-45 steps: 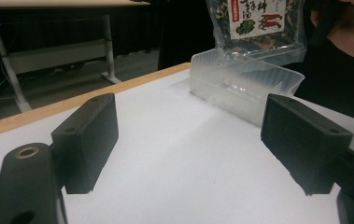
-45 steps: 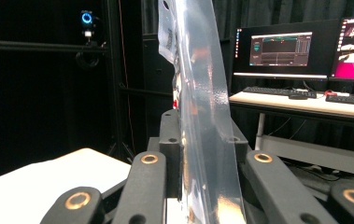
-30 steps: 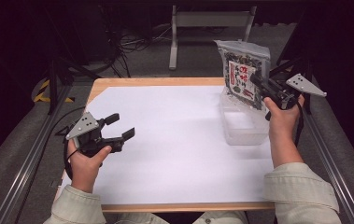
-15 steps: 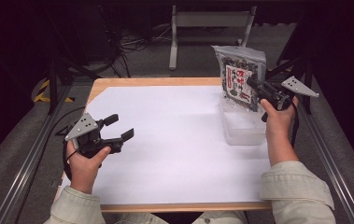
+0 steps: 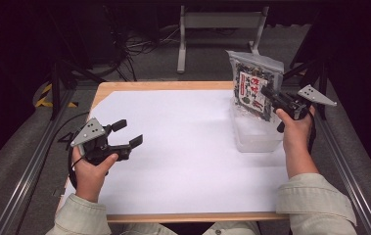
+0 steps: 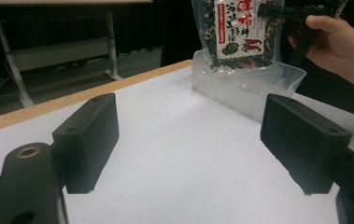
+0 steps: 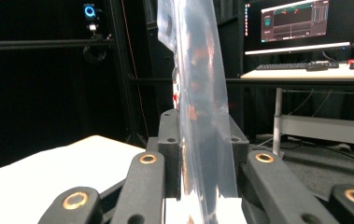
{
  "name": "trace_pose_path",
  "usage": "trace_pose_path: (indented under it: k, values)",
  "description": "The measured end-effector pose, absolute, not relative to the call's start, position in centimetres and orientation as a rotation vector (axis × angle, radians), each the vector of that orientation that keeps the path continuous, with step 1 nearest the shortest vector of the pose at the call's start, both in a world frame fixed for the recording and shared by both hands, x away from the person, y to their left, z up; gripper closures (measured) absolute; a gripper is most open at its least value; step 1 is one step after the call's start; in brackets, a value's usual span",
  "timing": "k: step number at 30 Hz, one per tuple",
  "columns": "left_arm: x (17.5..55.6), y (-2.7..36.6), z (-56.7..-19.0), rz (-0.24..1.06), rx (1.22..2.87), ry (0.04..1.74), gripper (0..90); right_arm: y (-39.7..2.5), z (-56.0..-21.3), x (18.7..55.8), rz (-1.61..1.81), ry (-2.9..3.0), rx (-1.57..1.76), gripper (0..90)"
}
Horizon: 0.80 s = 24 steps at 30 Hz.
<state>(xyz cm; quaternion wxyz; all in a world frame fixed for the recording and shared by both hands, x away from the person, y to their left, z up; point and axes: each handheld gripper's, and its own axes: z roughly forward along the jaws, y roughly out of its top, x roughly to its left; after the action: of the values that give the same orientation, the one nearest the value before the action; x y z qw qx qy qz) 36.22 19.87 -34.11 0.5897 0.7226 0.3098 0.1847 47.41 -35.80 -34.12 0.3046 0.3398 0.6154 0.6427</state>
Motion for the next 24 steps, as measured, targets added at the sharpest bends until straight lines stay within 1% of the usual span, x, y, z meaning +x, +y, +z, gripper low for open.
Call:
trace_pose_path:
  k: [11,24]
  values:
    - [36.4,19.6,-34.2,0.423,1.682,0.718,20.4,-36.8,-34.9,45.8,1.626,1.706,0.944,75.2]
    - [36.2,19.7,-34.1,0.425,1.685,0.714,20.4,-36.2,-35.1,44.7,1.540,1.744,1.040,75.5]
